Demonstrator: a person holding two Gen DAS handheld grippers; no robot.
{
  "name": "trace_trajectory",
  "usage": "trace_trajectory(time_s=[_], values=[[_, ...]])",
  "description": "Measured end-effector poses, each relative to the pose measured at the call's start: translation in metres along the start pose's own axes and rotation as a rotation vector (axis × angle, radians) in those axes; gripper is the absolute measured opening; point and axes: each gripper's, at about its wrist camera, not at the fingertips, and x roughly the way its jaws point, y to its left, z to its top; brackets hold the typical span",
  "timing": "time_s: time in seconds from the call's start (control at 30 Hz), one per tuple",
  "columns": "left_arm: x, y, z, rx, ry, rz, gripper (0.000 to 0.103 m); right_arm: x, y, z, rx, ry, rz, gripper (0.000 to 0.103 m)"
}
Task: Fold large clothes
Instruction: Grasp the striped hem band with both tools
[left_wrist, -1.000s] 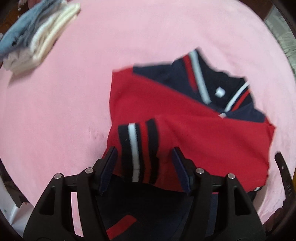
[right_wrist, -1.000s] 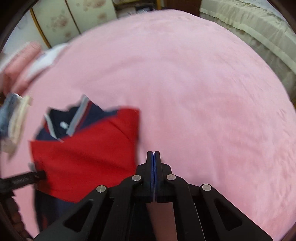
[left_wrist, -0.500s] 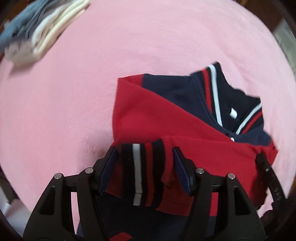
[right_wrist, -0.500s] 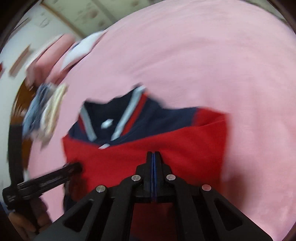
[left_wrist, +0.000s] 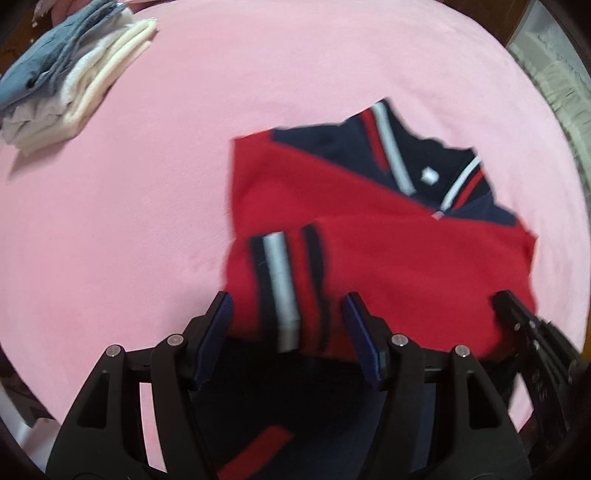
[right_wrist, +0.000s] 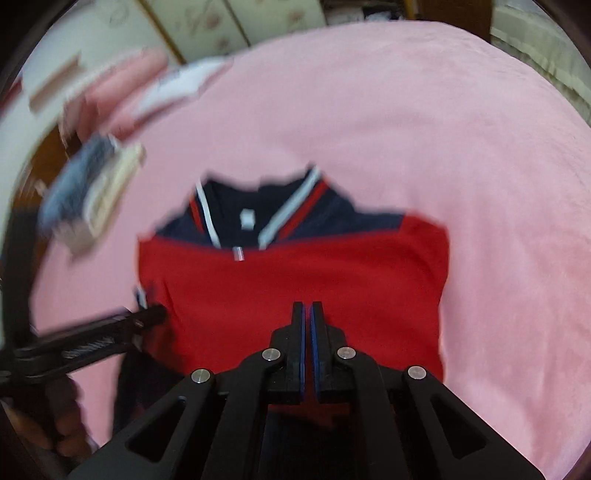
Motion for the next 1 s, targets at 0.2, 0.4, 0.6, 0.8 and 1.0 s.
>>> trace_trajectory(time_s=[0.2,0.4,0.6,0.8,1.0], values=[[-0.030,0.061,-0.031,-0.035,-0.032,-0.039,0.059,-0.034,-0.021,-0.018,0.032,-0.029,-0.245,0.004],[-0.052,0.114,-0.072,-0.051,-0.023,-0.009,0.060,-0.085,-0.009,-0.052,0.052,-0.060,-0.276,0.033],[-0.047,0.168,-0.117,-0.048,0.032,-0.026,0.061,-0.103,0.024,-0.120,0.089,-0.014,-0.294,0.048],[-0.042,0.171,-0.165,0.006,0.102,-0.043,0.066,-0.089,0.047,-0.190,0.126,0.107,-0.312,0.059],[-0.026,0.175,-0.198,0.011,0.222,-0.198,0.073,-0.080,0.066,-0.221,0.124,0.137,-0.339,0.071]])
